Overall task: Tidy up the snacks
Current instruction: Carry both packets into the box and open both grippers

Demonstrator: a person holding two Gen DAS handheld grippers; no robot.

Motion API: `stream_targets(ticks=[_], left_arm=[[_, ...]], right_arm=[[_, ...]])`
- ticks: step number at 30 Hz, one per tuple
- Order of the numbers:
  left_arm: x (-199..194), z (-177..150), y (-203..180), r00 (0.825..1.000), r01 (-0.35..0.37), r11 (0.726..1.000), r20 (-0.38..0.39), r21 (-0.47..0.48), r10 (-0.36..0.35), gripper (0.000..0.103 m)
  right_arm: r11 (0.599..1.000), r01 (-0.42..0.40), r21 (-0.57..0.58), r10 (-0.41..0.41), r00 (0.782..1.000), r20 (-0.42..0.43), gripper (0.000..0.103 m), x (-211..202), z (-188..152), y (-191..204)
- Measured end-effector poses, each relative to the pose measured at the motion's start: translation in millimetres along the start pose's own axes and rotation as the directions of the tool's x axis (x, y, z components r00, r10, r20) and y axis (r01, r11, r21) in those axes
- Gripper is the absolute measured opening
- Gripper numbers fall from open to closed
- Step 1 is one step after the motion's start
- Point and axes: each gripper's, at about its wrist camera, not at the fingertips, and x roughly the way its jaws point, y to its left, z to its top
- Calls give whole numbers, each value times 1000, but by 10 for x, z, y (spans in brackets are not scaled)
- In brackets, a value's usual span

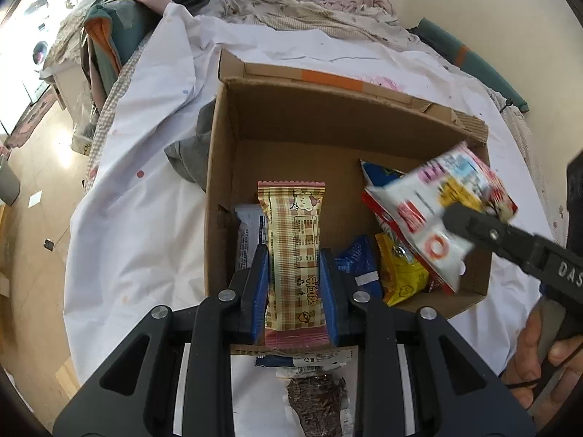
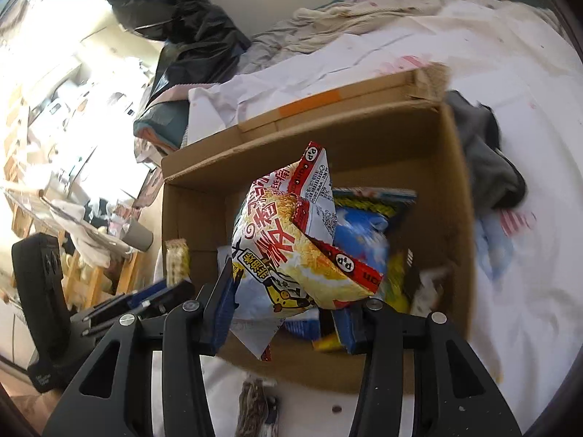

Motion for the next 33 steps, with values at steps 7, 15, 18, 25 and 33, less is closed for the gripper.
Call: stream_targets(ticks=[7,15,18,25,33], left_arm=[[63,-9,-26,999,22,1000,-34,-12,-23,23],[132,1,6,998,30,999,-56,-28,-31,23],[144,8,11,998,31,999,-60,-37,-33,23],[140,12,-37,998,32,999,-61,-19,-33,36],[88,27,-41,998,23,999,-60,-25,-25,75]], right_arm=[[1000,-15,2,15,999,-33,49,247,59,-16],[997,-76,34,77,996,-39,51,333,128,-12],[996,-79,33,80,996,-40,51,334,131,-10],[993,-102,62,105,993,-48,71,350,141,-11],[993,-98,65,98,995,18,80,163,161,-33]])
